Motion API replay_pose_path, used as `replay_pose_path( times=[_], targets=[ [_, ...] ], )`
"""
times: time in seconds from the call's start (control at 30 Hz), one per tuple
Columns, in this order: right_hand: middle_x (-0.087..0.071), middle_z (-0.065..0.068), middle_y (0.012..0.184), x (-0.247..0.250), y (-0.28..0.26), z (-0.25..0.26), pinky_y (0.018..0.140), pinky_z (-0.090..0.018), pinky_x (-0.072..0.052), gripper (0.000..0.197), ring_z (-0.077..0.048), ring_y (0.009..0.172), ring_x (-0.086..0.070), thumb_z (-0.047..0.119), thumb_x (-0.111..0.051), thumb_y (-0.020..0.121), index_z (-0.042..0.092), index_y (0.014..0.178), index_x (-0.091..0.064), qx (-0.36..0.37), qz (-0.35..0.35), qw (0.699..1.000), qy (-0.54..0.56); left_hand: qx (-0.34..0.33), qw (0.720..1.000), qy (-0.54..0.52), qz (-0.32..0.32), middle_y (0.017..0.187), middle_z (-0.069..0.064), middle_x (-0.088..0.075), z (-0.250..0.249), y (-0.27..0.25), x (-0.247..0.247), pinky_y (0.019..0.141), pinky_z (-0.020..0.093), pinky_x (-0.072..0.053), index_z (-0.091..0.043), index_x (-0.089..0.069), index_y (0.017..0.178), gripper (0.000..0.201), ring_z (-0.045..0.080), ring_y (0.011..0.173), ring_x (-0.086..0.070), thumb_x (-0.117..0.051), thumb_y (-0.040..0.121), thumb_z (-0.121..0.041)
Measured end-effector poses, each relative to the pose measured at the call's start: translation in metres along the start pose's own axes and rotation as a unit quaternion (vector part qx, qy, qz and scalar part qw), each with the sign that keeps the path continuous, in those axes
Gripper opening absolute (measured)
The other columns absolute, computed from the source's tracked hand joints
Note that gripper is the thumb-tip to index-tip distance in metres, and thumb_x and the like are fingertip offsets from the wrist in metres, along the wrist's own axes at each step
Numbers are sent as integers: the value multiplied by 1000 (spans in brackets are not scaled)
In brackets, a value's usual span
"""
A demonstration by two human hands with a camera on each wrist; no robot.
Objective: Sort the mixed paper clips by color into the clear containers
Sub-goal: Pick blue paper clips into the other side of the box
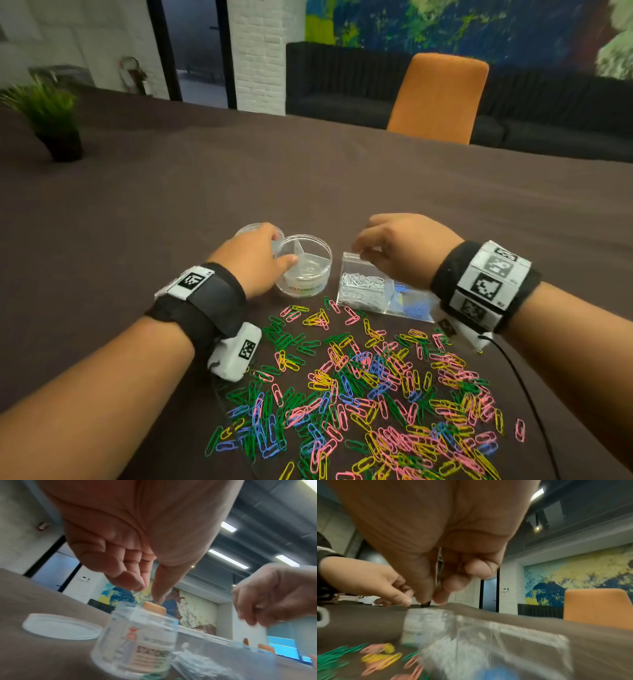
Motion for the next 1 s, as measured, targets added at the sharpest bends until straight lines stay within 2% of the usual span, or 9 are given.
replay_pose_path(
  times=[0.1,0.17,0.27,0.33,0.4,0.47,0.63,0.8,1.0],
  targets=[
    [-61,14,88,-16,-51,-5,71,-24,-45,17,-11,74,-53,31,-62,90,38,104,-69,-44,109,993,14,-61,997,32,-20,83,-12,-57,-22,-20,11,71,28,-39,-31,-57,101,17,20,91,-60,-62,89,-42],
    [-62,16,87,-29,-85,0,70,-24,-45,15,-10,75,-54,32,-59,89,37,102,-66,-48,176,983,20,-126,989,57,55,75,-14,-59,-45,-40,-1,64,24,-37,-30,-64,91,4,12,78,-58,-63,88,-32],
    [-59,14,85,-45,-108,10,68,-23,-38,14,-10,75,-51,29,-57,90,33,99,-67,-60,218,973,39,-217,951,95,200,73,-16,-63,-74,-72,-36,62,21,-40,-28,-71,89,6,2,69,-56,-67,86,-32],
    [-66,12,94,-55,-107,15,75,-26,-47,19,-13,83,-59,29,-55,92,33,105,-68,-69,214,973,54,-245,933,122,235,74,-15,-64,-83,-82,-52,65,21,-42,-27,-72,92,10,2,69,-57,-68,86,-34],
    [-67,11,99,-63,-100,21,82,-33,-53,21,-15,90,-62,30,-55,93,35,110,-66,-78,207,973,66,-253,926,140,241,71,-15,-62,-86,-85,-59,65,22,-42,-27,-73,92,11,1,67,-55,-69,87,-36],
    [-66,10,99,-69,-92,29,81,-32,-52,21,-15,92,-62,27,-55,94,36,110,-66,-75,205,973,70,-246,928,131,249,70,-15,-62,-87,-86,-62,64,22,-43,-27,-72,92,12,-1,64,-54,-71,85,-37],
    [-60,4,91,-78,-82,44,74,-34,-53,11,-22,86,-60,21,-55,91,31,87,-60,-72,240,967,45,-251,939,120,201,83,-5,-67,-98,-82,-63,73,30,-51,-23,-67,89,17,16,78,-61,-63,91,-40],
    [-65,5,92,-79,-97,33,74,-36,-57,20,-22,83,-63,20,-58,81,32,96,-66,-113,239,961,82,-272,931,148,194,84,-4,-66,-122,-83,-74,74,35,-54,-26,-68,97,17,18,78,-61,-60,92,-40],
    [-67,6,88,-72,-106,27,60,-22,-43,7,-15,80,-60,18,-65,84,24,80,-66,-122,202,964,120,-268,933,147,191,78,-7,-63,-125,-82,-80,73,32,-54,-26,-64,84,6,17,79,-60,-61,89,-28]
  ],
)
Point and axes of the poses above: each hand's wrist, its own y-axis towards the middle knuckle, its own x-axis out of the back of the hand, z = x × y, the point moved 7 cm from there along y, towards the middle knuckle
